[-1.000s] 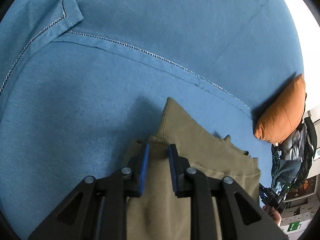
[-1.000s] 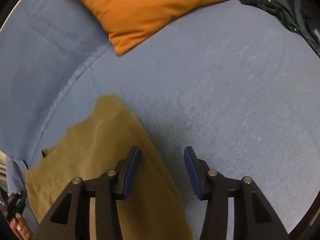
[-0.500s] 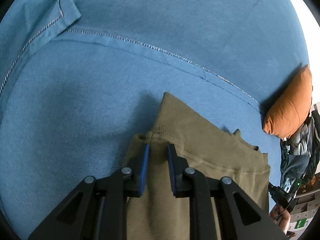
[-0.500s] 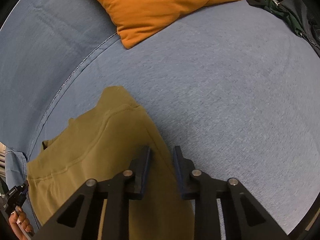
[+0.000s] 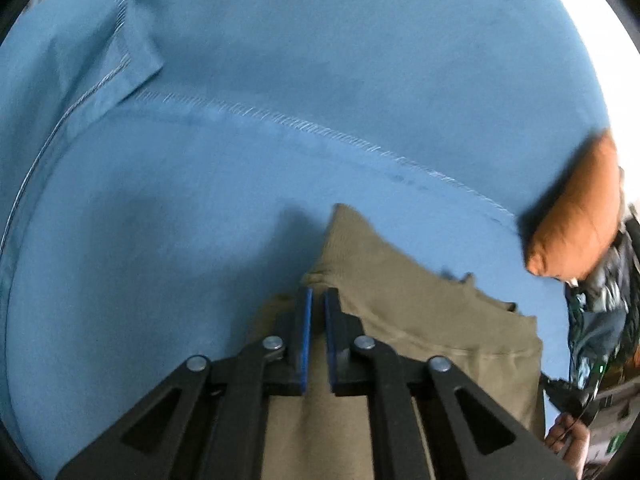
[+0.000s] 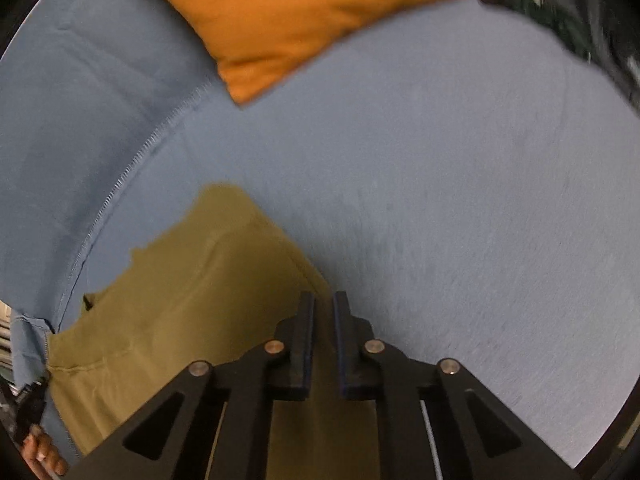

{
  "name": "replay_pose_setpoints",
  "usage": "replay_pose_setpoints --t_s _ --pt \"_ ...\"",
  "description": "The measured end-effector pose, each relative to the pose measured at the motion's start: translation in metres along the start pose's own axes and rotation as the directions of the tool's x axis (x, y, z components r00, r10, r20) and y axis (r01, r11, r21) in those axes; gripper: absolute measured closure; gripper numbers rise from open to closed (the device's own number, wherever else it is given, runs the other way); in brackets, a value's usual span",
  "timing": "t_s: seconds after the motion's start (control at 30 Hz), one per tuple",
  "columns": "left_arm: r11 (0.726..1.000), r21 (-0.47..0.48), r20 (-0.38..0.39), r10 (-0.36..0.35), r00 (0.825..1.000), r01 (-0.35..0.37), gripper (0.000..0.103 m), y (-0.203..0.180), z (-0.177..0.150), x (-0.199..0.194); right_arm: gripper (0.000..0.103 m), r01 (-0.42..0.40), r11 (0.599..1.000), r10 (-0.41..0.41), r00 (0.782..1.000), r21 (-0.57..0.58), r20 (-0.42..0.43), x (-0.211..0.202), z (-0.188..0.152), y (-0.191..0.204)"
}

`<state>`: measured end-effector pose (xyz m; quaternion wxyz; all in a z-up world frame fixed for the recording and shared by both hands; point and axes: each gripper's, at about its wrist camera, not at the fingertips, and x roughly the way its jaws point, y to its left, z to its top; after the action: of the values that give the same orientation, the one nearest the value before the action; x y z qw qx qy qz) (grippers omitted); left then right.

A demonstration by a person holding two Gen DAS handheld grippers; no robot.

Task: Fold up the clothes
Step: 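Lay the hem over the collar with both grippers and open them, then pull both grippers back from the folded sweatshirt bundle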

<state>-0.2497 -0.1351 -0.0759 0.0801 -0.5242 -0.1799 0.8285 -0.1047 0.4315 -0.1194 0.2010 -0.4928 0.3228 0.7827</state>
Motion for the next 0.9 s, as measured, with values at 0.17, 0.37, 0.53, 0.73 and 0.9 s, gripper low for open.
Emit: replay_pose_setpoints --t_s 0.17,0.37,0.53,0.73,0.9 --pt "1.000 -0.007 0.058 0.025 0.998 -0.024 0.088 0.001 0.006 -0.015 0.085 -0.003 1.000 0.002 0.999 0.013 0.042 -0.014 0.003 -0.001" --pt "0.997 0.073 0.103 -0.014 0.995 0.006 0.088 -0.015 0.003 -0.029 0.077 0.004 0.999 -0.008 0.996 0.050 0.092 -0.031 0.001 -0.008" --pt "0.994 0.105 0.126 -0.049 0.991 0.036 0.088 -0.022 0.001 -0.047 0.077 -0.016 0.998 0.005 0.983 0.058 0.182 -0.067 -0.004 -0.011" --pt "0.986 0.153 0.130 -0.086 0.988 0.066 0.088 -0.027 -0.030 -0.084 0.077 -0.040 0.999 0.038 0.962 0.002 0.271 -0.112 -0.036 -0.012" --pt "0.972 0.218 0.118 -0.111 0.987 0.083 0.088 -0.024 -0.070 -0.120 0.077 -0.064 0.997 0.073 0.964 -0.042 0.258 -0.136 -0.081 -0.018"
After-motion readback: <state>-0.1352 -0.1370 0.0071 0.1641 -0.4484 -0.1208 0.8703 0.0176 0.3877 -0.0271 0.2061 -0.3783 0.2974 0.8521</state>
